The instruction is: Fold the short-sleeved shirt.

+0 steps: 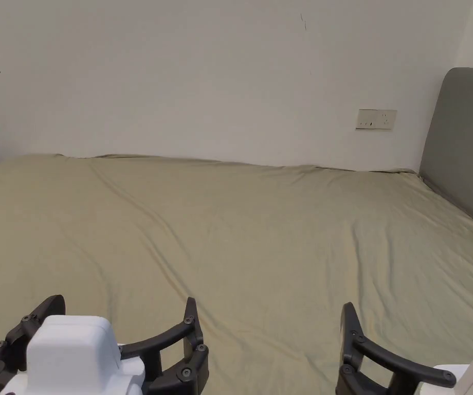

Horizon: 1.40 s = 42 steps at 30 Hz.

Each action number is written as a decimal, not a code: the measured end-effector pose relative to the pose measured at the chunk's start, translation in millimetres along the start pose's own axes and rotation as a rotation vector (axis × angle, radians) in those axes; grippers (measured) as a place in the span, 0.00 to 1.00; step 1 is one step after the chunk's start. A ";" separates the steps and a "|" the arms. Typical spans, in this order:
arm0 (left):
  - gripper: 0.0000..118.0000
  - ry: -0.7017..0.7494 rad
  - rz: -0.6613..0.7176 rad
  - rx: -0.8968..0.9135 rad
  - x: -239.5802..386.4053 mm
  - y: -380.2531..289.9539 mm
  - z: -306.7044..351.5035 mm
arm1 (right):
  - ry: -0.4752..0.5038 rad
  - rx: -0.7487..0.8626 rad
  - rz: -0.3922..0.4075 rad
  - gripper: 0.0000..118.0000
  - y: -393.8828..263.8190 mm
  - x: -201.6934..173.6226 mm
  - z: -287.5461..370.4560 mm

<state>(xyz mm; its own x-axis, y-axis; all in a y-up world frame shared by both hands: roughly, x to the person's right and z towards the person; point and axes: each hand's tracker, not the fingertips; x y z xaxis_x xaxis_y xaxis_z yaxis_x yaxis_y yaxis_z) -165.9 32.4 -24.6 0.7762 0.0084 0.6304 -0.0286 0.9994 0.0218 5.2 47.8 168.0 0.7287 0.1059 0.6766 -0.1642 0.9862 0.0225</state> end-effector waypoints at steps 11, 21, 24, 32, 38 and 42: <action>1.00 0.001 -0.007 0.001 0.2 0.6 0.3 | 0.003 0.000 0.001 1.00 -0.2 -0.5 0.6; 1.00 0.002 -0.013 -0.002 0.8 1.1 0.8 | 0.002 -0.001 0.001 1.00 -0.2 -0.3 0.7; 1.00 0.002 -0.007 0.000 0.3 1.6 1.3 | -0.002 -0.001 0.000 1.00 0.3 0.2 1.0; 1.00 0.001 -0.010 -0.003 0.6 1.1 1.2 | 0.000 -0.002 0.001 1.00 0.6 -0.7 0.9; 1.00 0.000 -0.016 -0.005 1.5 1.5 1.3 | 0.001 -0.003 0.002 1.00 0.8 -1.6 0.8; 1.00 0.000 -0.016 -0.004 0.9 1.8 1.1 | 0.000 -0.002 0.002 1.00 0.9 -1.7 0.6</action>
<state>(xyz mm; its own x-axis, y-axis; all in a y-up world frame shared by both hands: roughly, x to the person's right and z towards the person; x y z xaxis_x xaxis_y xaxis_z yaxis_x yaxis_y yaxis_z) -165.9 34.1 -23.1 0.7768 -0.0079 0.6298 -0.0137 0.9995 0.0294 3.4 48.5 167.3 0.7286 0.1080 0.6764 -0.1643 0.9862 0.0196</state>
